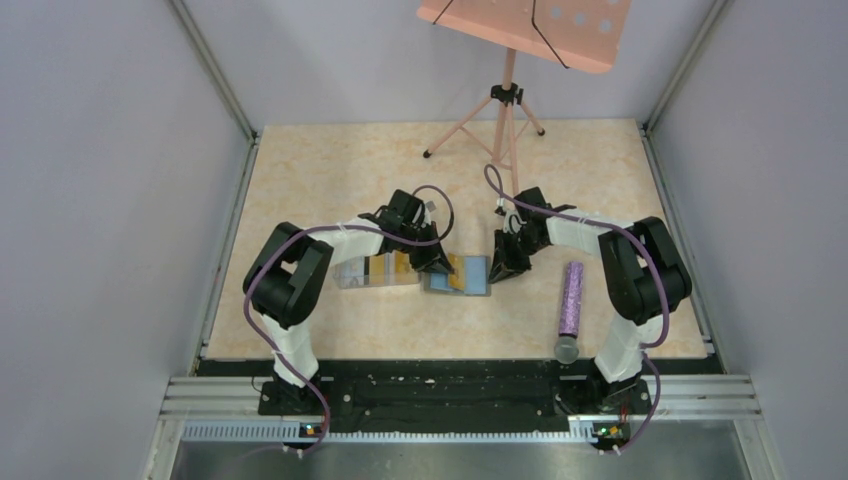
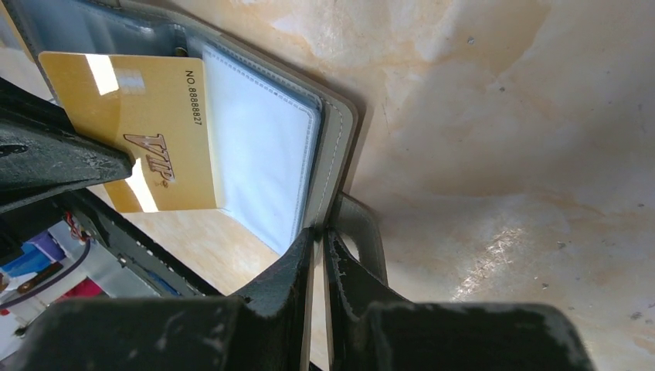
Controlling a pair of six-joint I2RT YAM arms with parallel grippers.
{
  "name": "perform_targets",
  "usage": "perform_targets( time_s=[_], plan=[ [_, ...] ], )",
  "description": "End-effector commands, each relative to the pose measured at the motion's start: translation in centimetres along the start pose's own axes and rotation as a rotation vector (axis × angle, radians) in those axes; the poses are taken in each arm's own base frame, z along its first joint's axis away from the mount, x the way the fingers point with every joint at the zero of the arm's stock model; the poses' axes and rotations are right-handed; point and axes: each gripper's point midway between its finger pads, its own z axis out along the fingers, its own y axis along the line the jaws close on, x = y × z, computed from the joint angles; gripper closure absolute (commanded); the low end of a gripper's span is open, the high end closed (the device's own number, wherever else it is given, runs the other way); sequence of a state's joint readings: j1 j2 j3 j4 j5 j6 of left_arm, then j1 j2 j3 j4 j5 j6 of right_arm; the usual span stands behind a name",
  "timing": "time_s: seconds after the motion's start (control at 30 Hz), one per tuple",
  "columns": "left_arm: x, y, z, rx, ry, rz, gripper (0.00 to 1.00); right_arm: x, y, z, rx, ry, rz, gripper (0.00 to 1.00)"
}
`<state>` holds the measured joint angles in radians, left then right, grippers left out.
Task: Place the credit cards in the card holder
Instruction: Insert the credit card into the card holder.
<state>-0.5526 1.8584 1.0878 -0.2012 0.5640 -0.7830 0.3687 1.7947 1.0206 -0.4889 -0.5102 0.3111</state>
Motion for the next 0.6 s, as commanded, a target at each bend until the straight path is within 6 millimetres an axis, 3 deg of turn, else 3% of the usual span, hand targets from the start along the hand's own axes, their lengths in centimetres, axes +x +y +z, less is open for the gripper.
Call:
perform_targets(
  time_s=[0.0,0.57],
  plan=[
    [0.5,-0.4,0.5,0.037,0.01,0.004,1.0,-0.3,0.3,0.1,-0.038,-0.013,0.006,0.92],
    [0.5,1.0,1.5,-0.042,0.044,0.002,1.0,-0.2,0.4,0.2,-0.047,-0.012,0.006,0.92]
  ],
)
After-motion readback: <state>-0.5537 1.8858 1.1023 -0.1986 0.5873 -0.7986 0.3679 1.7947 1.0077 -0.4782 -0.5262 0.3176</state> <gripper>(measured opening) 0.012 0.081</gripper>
